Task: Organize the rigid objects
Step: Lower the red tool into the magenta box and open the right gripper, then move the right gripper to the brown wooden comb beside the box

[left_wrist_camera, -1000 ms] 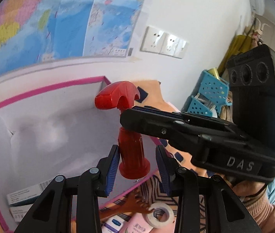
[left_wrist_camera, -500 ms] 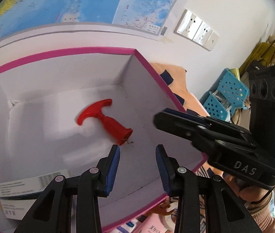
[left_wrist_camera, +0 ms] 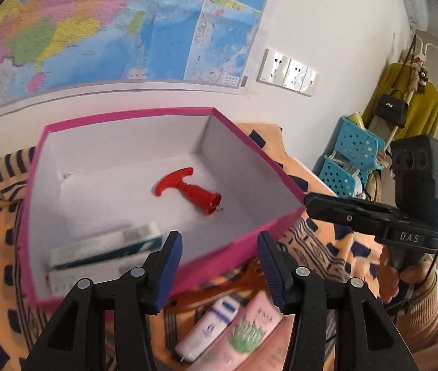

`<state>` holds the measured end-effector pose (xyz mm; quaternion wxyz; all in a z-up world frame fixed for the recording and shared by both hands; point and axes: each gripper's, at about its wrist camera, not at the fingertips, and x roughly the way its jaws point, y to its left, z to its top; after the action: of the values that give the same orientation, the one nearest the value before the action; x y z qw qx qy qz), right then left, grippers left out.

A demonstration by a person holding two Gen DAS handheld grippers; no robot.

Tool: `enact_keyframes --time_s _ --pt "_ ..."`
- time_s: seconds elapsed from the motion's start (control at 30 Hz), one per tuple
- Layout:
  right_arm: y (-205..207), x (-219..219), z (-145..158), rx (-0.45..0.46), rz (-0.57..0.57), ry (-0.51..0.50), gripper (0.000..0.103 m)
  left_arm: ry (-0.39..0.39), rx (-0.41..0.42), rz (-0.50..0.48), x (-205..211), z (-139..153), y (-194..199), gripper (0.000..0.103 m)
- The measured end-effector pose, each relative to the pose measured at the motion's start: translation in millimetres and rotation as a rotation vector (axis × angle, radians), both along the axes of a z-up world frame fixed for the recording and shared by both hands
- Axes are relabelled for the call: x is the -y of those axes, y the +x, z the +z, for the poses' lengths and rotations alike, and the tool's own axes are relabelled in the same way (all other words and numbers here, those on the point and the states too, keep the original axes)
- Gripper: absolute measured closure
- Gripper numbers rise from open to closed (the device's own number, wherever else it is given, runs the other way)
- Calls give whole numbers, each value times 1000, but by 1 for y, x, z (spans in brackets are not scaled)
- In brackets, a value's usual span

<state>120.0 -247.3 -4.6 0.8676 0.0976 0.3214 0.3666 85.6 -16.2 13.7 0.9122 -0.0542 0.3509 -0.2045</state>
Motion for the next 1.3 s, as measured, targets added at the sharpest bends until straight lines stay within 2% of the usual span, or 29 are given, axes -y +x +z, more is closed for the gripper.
enact_keyframes --time_s 0.13,0.23,0.3,0.4,0.53,0.87,1.17,1.3 --pt "-14 3 -21 -36 0 -34 68 0 -9 -4 -10 -10 -17 45" --pt "-15 4 -41 -93 -4 -48 68 34 -36 0 -10 -24 -25 45" --pt "-15 5 -50 -120 -7 -54 67 30 -82 11 -13 -38 -23 45" --pt "-14 4 -65 -160 -12 -67 62 30 -127 36 -17 -53 -19 45" --pt "-12 0 -78 -199 -13 -75 62 25 -170 59 -21 -66 -12 45" --pt "0 -4 -96 -261 -24 -74 61 23 -244 54 -13 -86 3 45" --pt "2 -5 -98 -254 -23 -93 62 25 -284 49 -6 -94 16 45" --pt "6 -7 -99 -256 -31 -97 66 22 -299 47 -6 -96 20 45"
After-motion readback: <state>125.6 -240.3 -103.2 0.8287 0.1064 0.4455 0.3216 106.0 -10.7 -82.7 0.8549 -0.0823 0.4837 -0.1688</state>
